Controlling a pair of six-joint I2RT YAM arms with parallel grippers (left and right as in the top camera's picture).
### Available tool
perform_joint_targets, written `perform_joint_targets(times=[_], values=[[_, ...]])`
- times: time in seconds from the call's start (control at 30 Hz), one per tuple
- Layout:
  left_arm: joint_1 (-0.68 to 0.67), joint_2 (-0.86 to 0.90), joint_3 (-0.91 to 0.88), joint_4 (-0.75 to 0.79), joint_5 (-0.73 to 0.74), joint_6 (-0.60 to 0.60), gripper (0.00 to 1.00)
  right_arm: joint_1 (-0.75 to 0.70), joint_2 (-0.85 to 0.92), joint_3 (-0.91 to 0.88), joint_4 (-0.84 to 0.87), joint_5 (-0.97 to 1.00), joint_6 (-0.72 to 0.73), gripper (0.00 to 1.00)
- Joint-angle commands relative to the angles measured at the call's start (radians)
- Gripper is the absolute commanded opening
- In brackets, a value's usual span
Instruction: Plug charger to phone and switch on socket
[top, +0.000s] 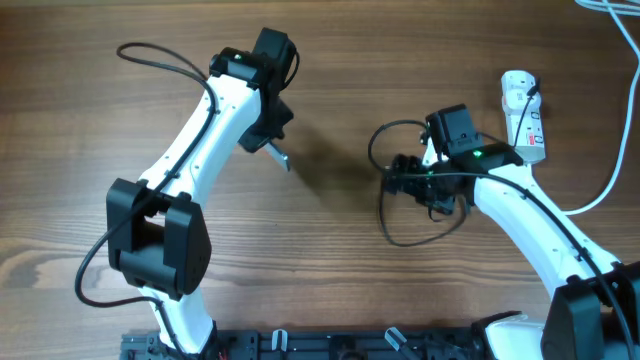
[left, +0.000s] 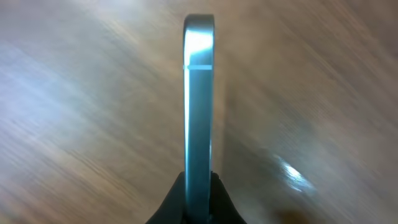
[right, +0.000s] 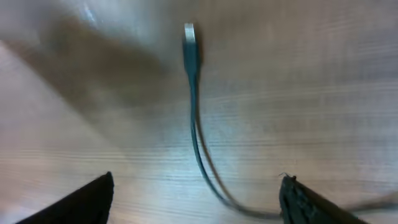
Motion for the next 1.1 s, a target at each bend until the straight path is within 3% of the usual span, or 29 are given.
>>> perform_joint_targets(times=[0.0, 0.17, 0.23, 0.33, 0.43, 0.57, 0.7, 0.8, 1.07], values=[[-0.004, -0.047, -0.004, 0.095, 0.154, 0.196, 0.04, -0.001, 0.007, 0.114, -0.12, 0.011, -0.059, 0.88], [0.011, -0.206, -0.003, 0.261, 0.34, 0.379, 0.04, -0.001, 0.025, 0.208, -0.209, 0.099, -0.056, 0.89], [0.024, -0.278, -0.004, 0.28, 0.333, 0.384, 0.04, -0.001, 0.068, 0.208, -0.208, 0.098, -0.015, 0.98], [0.073, -0.333, -0.004, 0.237, 0.317, 0.384, 0.04, -0.001, 0.085, 0.207, -0.171, 0.09, 0.126, 0.99], [0.121, -0.331, -0.004, 0.159, 0.303, 0.384, 0.04, 0.032, 0.086, 0.214, -0.118, 0.026, -0.015, 0.99], [0.139, -0.33, -0.004, 0.152, 0.303, 0.376, 0.04, 0.049, 0.199, 0.445, -0.44, 0.248, -0.034, 1.0], [0.138, -0.33, -0.004, 0.138, 0.304, 0.377, 0.04, 0.05, 0.322, 0.524, -0.473, 0.264, -0.052, 0.99], [0.138, -0.33, -0.004, 0.127, 0.303, 0.377, 0.04, 0.05, 0.39, 0.523, -0.431, 0.248, 0.009, 0.67], [0.138, -0.327, -0.004, 0.123, 0.304, 0.369, 0.04, 0.058, 0.418, 0.467, -0.295, 0.21, 0.056, 0.5]])
